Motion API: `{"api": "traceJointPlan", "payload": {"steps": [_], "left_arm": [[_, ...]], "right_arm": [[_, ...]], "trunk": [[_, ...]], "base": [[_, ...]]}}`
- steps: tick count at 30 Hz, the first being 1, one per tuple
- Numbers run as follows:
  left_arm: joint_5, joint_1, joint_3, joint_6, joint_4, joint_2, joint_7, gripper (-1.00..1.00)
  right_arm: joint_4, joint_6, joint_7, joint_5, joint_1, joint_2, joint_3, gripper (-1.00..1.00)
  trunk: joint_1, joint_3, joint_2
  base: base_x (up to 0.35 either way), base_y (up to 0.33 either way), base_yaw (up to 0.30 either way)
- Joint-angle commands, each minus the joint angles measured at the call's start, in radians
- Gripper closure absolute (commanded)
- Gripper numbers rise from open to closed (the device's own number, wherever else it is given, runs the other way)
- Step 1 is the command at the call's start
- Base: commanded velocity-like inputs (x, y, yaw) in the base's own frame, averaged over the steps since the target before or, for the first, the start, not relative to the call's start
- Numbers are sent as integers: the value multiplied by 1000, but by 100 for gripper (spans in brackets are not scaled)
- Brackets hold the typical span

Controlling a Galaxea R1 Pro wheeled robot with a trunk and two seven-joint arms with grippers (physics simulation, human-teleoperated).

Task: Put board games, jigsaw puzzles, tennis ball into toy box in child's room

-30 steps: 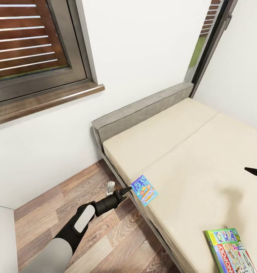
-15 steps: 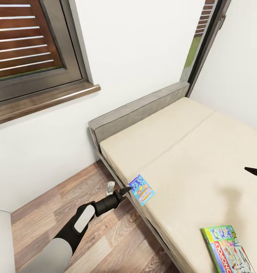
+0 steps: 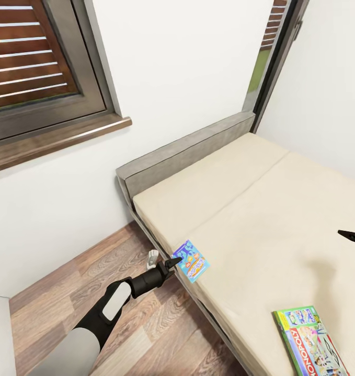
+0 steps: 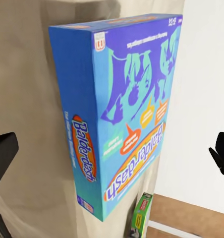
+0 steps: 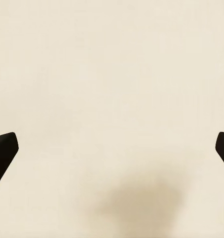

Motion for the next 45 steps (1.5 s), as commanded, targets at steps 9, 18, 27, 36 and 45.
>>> {"api": "traceJointPlan", "payload": {"steps": [9,18,27,36,45], "left_arm": [[8,0,-1,8,0,0,0,-100],[8,0,-1,7,0,0,0,-100],[8,0,-1,7,0,0,0,-100],[8,0,-1,6,0,0,0,-100],[8,0,-1,6,0,0,0,-100]], "right_arm": [[0,8,-1,-7,-1,0,-1,-100],[0,8,-1,-7,-1,0,-1,-100],[0,8,-1,-8,-1,0,-1,-100],[0,8,-1,-8,-1,0,-1,-100],[0,8,-1,-8,-1,0,-1,-100]], "trunk": [[0,-1,0],[0,-1,0],[0,-1,0],[0,-1,0],[0,-1,0]], "base": [[0,0,-12],[0,0,-4],[0,0,-1],[0,0,-12],[0,0,-129]]}}
